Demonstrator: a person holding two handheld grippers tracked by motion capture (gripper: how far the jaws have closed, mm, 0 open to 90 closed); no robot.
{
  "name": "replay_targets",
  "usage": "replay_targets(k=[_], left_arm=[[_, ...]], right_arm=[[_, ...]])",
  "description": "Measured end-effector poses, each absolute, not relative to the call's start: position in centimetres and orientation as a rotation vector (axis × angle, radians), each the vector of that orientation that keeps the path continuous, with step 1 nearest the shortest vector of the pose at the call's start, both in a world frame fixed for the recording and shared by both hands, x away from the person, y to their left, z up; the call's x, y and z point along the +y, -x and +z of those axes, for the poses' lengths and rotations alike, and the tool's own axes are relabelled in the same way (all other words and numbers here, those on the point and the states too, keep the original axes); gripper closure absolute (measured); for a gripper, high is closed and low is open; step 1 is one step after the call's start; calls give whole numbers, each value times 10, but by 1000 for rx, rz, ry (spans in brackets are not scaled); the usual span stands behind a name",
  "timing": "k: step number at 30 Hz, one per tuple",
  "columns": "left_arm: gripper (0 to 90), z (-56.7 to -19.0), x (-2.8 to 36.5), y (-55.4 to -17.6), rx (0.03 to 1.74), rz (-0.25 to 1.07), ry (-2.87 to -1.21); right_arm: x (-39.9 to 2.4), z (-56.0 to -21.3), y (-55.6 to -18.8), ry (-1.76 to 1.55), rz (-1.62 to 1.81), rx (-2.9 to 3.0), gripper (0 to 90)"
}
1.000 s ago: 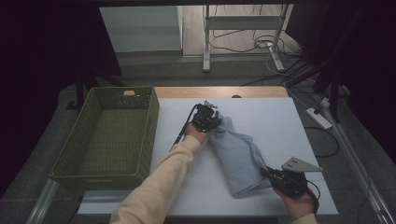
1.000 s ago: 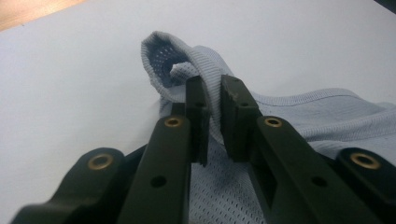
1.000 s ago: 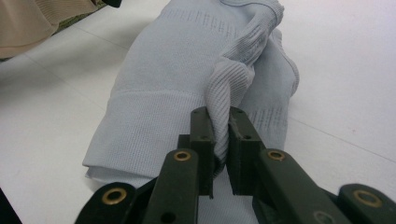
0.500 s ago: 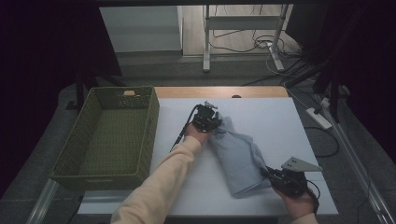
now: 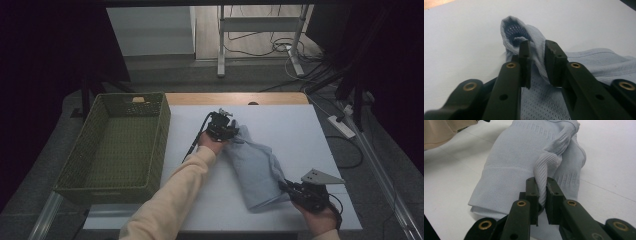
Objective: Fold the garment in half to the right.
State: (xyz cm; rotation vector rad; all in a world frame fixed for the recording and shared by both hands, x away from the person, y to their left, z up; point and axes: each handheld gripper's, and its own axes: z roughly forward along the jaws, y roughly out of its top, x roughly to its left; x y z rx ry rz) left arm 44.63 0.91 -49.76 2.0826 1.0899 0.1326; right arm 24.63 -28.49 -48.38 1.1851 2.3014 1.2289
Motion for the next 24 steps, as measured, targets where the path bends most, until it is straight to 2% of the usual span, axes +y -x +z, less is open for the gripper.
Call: replay_targets(k=[7,16,18,24], left_arm=[[534,-491,16,-444,1095,139,-2026],[479,-487,26,-438,1098,166,-1995],[477,-487,28,-436,1098,166,-1992],[465,-485,31,-432,1086,165,-1990]], right_arm=[[-287,-484,-243,-1195,1219,2310,815],[-289,-489,-243,-1234,1182,2347,800],[-291,-491,-244,-1247,1172,2355,770],[-295,-491,-243,-1261,1165,2309,591]])
